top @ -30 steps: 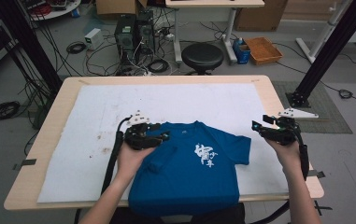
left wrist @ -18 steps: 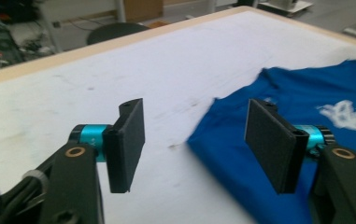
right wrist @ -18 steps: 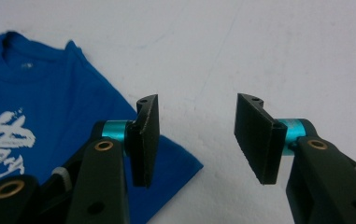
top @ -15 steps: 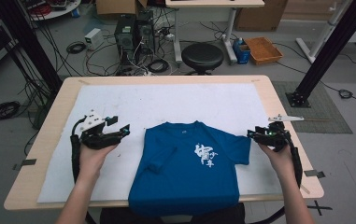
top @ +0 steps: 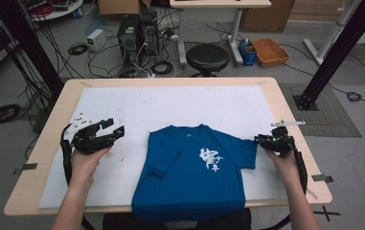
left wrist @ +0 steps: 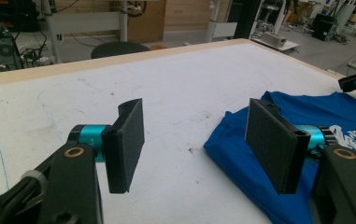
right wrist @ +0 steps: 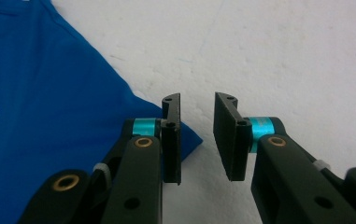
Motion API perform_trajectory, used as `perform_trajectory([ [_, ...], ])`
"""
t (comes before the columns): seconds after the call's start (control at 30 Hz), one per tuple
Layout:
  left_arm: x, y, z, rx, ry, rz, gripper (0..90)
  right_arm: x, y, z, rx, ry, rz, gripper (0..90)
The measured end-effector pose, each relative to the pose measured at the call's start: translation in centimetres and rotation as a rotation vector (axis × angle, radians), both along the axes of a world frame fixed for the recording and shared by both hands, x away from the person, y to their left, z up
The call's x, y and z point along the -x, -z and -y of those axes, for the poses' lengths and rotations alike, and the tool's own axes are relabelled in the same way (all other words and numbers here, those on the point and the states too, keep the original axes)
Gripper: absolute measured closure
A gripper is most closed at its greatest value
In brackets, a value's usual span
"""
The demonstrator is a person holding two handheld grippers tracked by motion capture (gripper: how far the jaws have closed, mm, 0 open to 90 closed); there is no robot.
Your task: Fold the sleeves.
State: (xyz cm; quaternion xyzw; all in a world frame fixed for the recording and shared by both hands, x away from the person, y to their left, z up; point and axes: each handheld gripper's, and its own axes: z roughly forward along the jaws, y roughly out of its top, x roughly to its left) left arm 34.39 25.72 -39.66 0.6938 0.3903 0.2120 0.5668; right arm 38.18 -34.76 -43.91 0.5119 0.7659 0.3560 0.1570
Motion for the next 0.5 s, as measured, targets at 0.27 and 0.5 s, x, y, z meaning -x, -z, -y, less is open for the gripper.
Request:
perform_trajectory([
  [0.27, 0.0, -0.1, -0.1, -0.005, -0.009, 0.005, 37.8, 0.1, 0.3, -0.3, 0.028, -0.028, -0.013, 89.3],
  [0.5, 0.0, -0.1, -0.3, 0.005, -0.012, 0.005, 37.8, 0.9, -1.0, -0.9, 0.008, -0.052, 0.009, 89.7],
])
